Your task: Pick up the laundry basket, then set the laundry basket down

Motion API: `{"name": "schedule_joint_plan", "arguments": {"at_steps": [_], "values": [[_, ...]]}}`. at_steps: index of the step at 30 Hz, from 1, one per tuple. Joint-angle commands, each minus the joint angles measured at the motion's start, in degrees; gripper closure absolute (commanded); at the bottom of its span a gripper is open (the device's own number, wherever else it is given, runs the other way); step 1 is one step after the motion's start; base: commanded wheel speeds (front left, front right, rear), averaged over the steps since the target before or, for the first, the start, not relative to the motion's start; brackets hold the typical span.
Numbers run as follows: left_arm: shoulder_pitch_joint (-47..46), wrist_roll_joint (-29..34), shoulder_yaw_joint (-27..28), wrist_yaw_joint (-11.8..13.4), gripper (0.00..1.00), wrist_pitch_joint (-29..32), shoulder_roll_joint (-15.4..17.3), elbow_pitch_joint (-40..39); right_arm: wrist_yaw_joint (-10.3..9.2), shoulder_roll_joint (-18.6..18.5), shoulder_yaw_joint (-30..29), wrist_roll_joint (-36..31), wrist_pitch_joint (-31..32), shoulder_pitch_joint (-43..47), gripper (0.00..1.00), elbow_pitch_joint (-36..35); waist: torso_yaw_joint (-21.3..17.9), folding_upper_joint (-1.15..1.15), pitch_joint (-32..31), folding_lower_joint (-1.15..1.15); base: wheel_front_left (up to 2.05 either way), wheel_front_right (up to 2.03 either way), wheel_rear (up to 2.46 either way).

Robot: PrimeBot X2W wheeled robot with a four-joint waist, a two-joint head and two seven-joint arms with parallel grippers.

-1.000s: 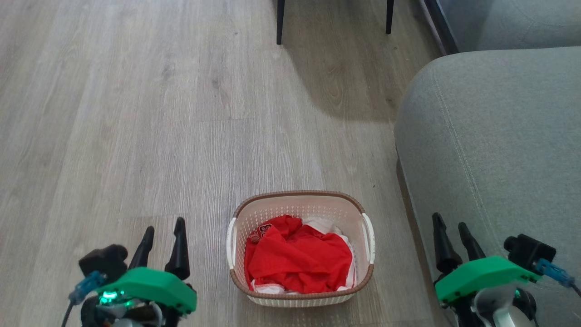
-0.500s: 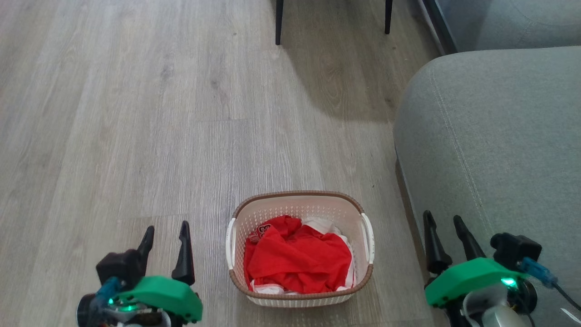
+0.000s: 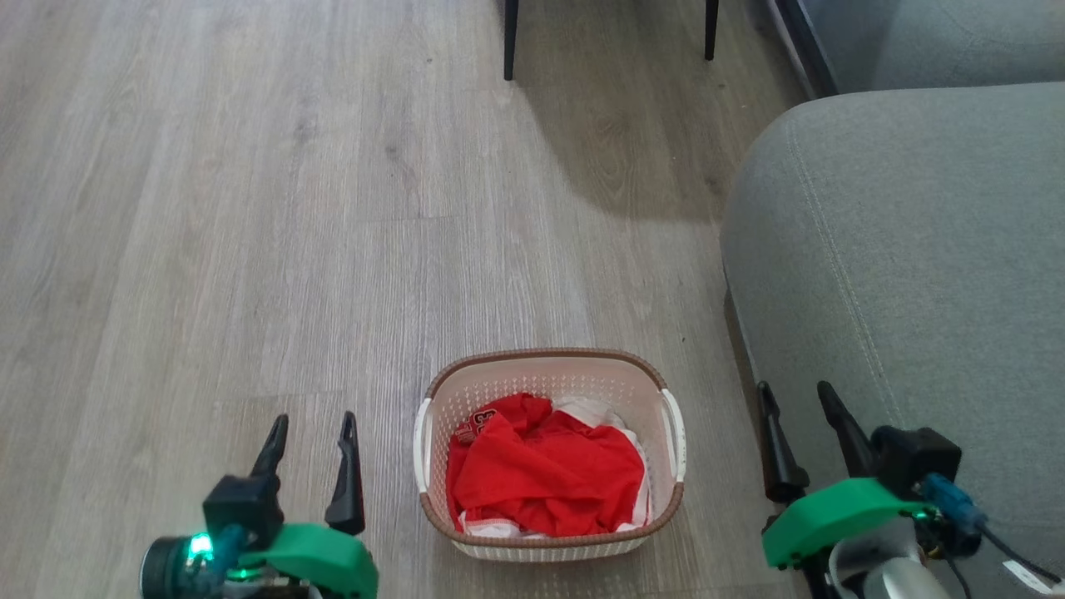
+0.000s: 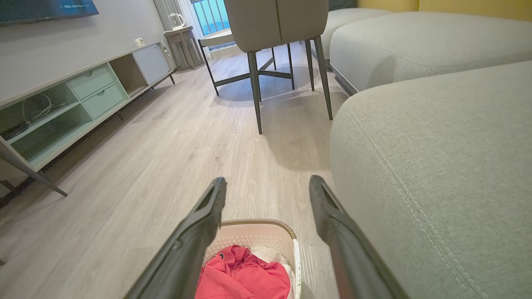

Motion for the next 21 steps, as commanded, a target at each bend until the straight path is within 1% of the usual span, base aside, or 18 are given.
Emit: {"name": "schedule_joint_plan", "arguments": {"at_steps": [1, 13, 21], "values": [[-1.75, 2.03, 2.06, 0.36, 0.0, -1.0, -0.18, -2.27, -0.07, -0.65, 1.7, -1.98, -1.15, -0.98, 0.0, -2.41, 0.0, 0.0, 0.02, 0.0, 0.0, 0.0, 0.0], [-1.14, 10.6, 2.27, 0.36, 0.0, -2.96, -1.04, -2.26, -0.08, -0.73, 3.34, -9.87, -3.11, -1.12, 0.0, -2.99, -0.15, 0.0, 0.13, 0.0, 0.0, 0.0, 0.0], [-1.19, 10.59, 3.24, -0.56, 0.0, -2.96, -1.7, -1.45, -0.08, -0.73, 3.09, -9.85, -3.11, -1.19, 0.0, -2.75, -0.24, 0.0, 0.22, 0.0, 0.0, 0.0, 0.0]]}}
